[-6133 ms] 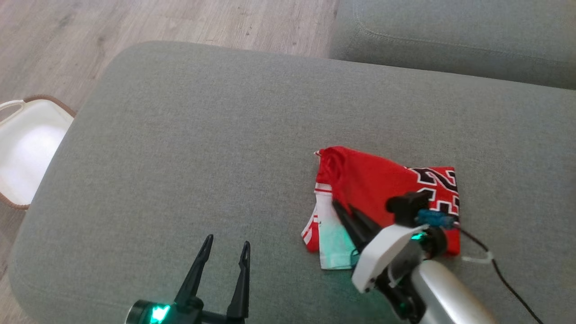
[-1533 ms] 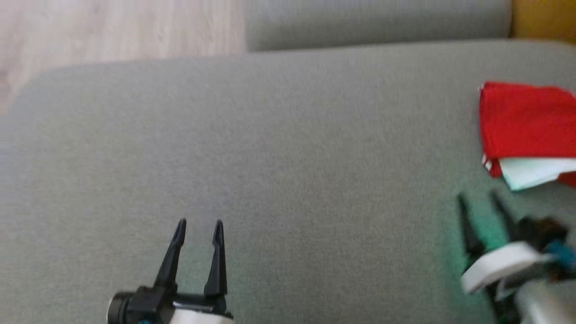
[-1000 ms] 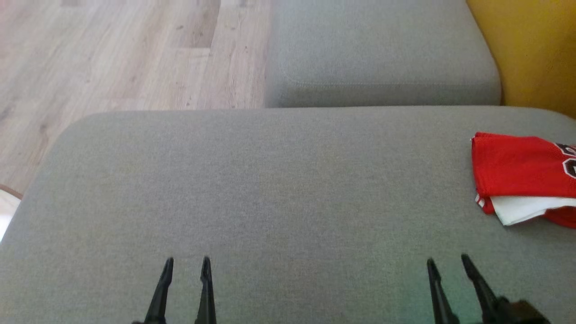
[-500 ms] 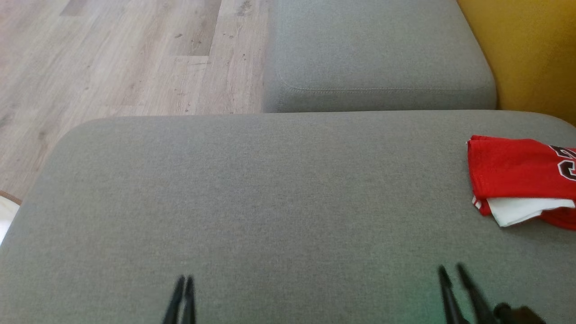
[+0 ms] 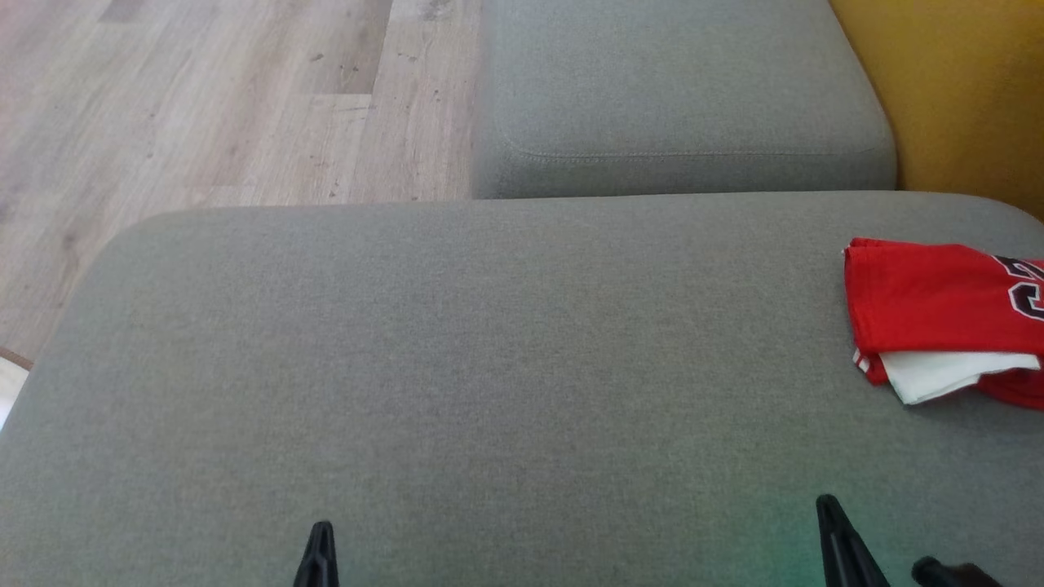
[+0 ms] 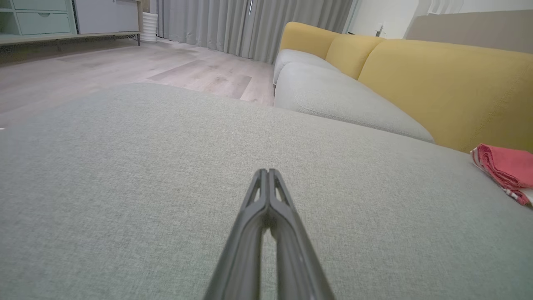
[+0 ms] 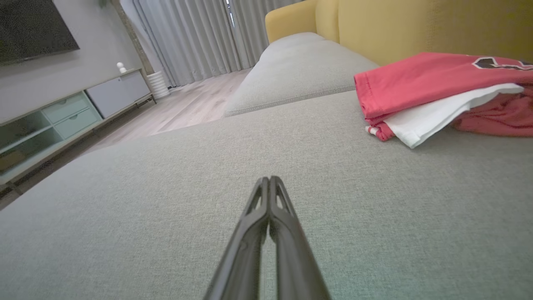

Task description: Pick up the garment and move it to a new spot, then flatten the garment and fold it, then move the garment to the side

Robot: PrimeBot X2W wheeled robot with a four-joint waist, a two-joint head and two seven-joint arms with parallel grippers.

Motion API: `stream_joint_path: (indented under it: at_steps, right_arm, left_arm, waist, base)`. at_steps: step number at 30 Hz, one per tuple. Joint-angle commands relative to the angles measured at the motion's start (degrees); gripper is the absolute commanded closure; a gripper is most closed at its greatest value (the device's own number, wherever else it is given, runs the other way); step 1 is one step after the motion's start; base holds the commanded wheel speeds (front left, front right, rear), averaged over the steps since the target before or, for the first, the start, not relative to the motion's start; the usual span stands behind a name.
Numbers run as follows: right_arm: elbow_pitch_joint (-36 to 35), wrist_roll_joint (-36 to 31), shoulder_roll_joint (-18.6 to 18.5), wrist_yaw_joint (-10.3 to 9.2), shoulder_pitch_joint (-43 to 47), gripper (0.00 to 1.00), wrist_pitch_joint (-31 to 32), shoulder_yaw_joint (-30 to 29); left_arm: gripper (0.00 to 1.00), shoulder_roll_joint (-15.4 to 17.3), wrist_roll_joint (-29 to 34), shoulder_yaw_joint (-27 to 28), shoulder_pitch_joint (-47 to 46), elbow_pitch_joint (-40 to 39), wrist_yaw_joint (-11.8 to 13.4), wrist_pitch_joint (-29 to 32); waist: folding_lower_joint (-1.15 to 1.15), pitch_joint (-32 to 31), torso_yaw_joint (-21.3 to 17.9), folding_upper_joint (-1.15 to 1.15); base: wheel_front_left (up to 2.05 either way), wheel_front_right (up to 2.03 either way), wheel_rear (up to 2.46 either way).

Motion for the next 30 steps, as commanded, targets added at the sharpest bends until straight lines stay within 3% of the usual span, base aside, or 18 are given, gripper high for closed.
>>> stream_joint_path:
  at_steps: [1,30]
  right_arm:
    - [-1.66,1.88,-0.55,0.02,-2.51,1.00,0.25,-0.26]
    - [-0.57,22.63,-1.31,0.07,-7.86,1.00,4.27,-1.62]
  left_arm:
    - [1.00,0.32,-1.68,1.11,-2.50,-1.59,-0.55,0.19]
    - [1.00,1.06,-21.64,4.52,-7.49,-0.20,-3.18,4.20]
  waist:
    - [0.00,0.08,-0.06,0.00]
    - [0.00,1.72,-1.20,0.00]
  base:
    - [0.00,0.00,0.00]
    - [0.00,0.00,0.00]
